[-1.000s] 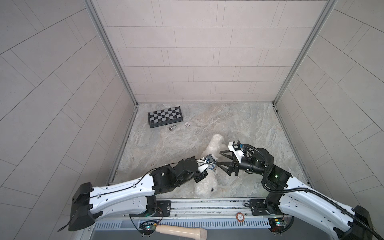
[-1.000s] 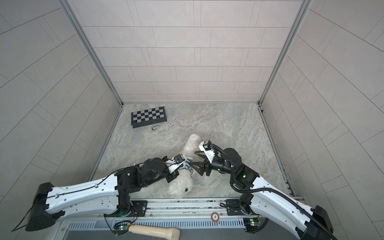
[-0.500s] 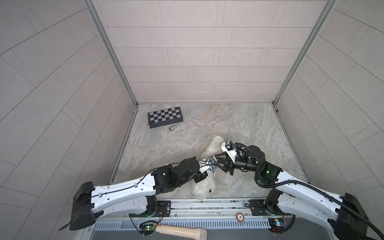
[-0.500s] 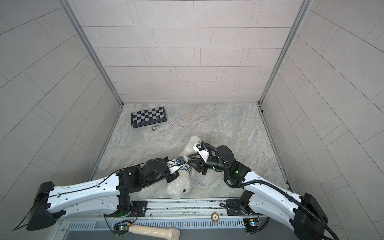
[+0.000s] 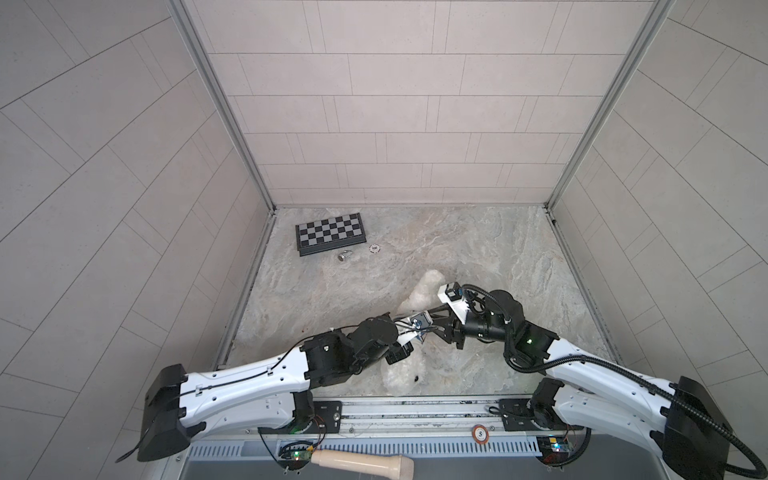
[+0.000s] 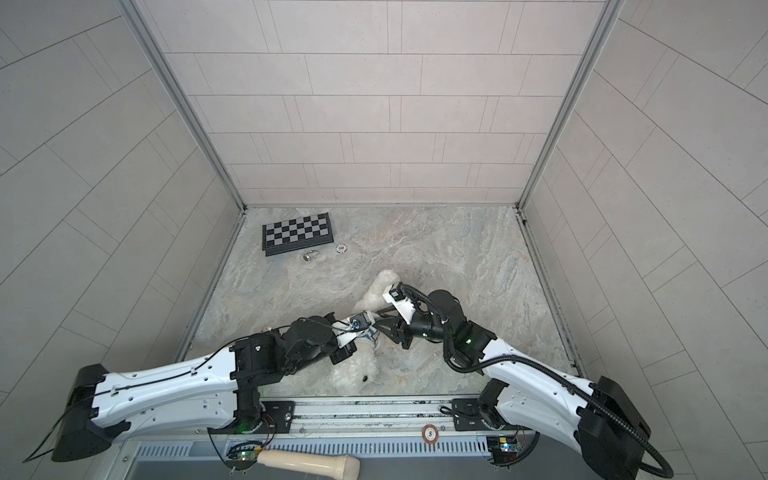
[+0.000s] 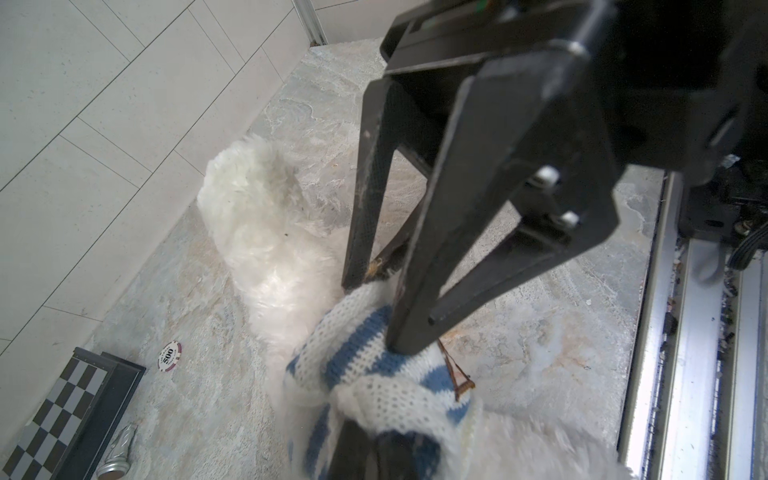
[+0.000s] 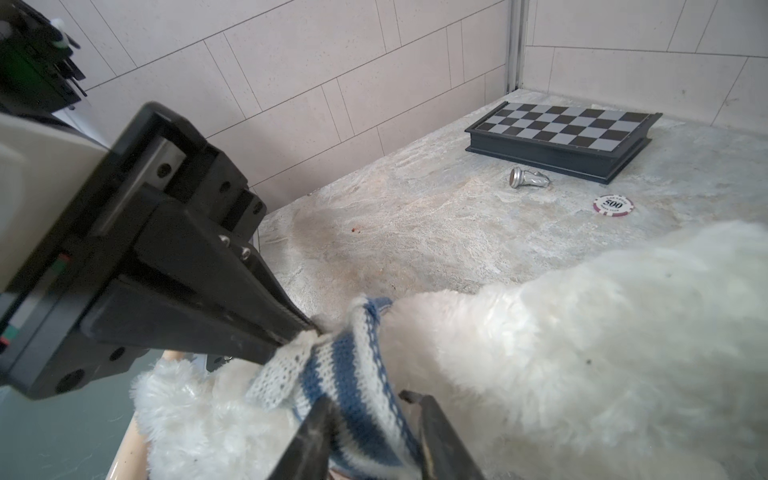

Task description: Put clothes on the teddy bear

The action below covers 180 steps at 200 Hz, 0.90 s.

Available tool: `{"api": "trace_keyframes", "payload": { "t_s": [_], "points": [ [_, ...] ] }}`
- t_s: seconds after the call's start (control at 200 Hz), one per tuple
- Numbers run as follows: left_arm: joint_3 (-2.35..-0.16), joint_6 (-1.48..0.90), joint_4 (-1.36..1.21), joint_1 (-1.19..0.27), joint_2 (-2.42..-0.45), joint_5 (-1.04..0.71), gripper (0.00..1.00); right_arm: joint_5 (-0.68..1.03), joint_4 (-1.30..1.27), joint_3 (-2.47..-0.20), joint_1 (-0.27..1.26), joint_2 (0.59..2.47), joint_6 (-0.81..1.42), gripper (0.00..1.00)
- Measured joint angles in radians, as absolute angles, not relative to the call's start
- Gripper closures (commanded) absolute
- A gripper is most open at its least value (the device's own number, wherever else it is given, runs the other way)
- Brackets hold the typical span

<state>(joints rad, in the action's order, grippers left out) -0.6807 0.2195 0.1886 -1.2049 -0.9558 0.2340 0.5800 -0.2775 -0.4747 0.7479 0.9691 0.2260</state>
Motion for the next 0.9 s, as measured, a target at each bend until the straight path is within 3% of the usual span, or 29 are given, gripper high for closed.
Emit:
{"api": "trace_keyframes", "payload": {
  "t_s": [0.09,0.641,0.901],
  "points": [
    [-0.681,0.222,0.192,-1.205,-0.956,0.244,1.00,0.577,-0.284,-0.475,0.751,0.969,0.231,1.00],
    [-0.675,0.204,0.120,-1.208,-0.939,0.304,1.00,0.297,-0.234,-0.422,0.775,0.807,0.255,1.00],
    [-0.628,0.200,0.082,-1.209,-0.925,0.275,1.00,0.217,-0.195,-0.443,0.795,0.873,0.286,1.00]
  ]
}}
